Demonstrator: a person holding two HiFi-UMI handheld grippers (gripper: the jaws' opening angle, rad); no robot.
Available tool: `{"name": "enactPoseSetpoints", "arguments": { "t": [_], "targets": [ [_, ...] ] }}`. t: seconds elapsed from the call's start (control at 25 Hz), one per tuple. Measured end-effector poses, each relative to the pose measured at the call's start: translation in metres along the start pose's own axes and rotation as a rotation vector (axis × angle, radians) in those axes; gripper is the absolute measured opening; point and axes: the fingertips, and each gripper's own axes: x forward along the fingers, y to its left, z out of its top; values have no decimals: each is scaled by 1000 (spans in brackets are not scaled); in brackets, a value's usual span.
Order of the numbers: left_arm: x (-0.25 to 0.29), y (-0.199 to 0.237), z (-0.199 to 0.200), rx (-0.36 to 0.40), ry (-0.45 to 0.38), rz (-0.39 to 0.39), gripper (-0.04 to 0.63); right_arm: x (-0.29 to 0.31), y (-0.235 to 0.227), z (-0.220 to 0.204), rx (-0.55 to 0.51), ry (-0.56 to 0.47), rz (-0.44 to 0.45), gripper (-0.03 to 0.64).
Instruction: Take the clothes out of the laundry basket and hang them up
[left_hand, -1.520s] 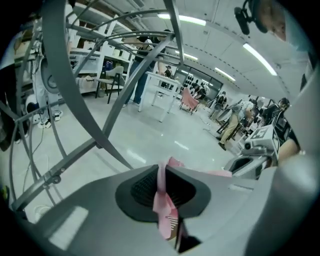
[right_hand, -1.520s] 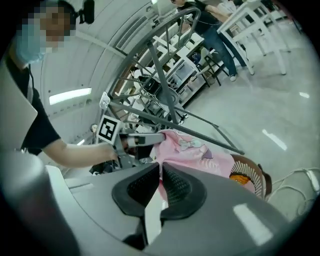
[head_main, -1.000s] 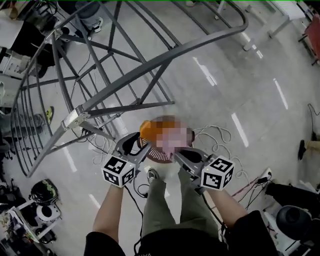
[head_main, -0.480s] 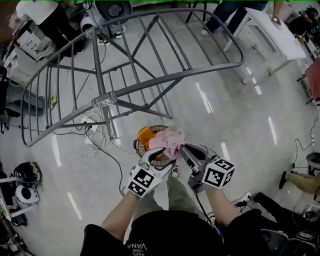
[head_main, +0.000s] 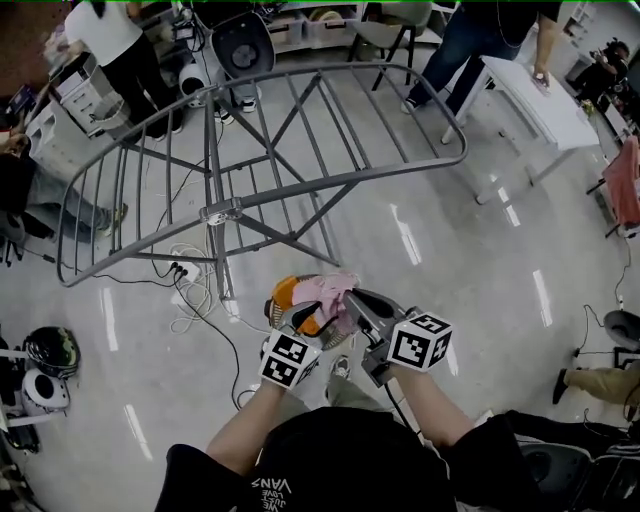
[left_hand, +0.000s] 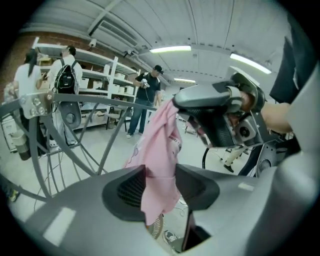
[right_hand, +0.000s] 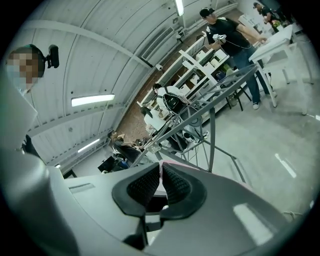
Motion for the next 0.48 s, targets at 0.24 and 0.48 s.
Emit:
{"name": "enactPoseSetpoints", "arguments": {
  "t": [0.24,0.48],
  "targets": [
    [-20,7,13,-99,-58,-3,38,-8,-2,6,-50,17,0,21],
    [-49,10,56,-176,-159,-59,34,-9,-19,-2,-89,68,-42,23]
  ]
}}
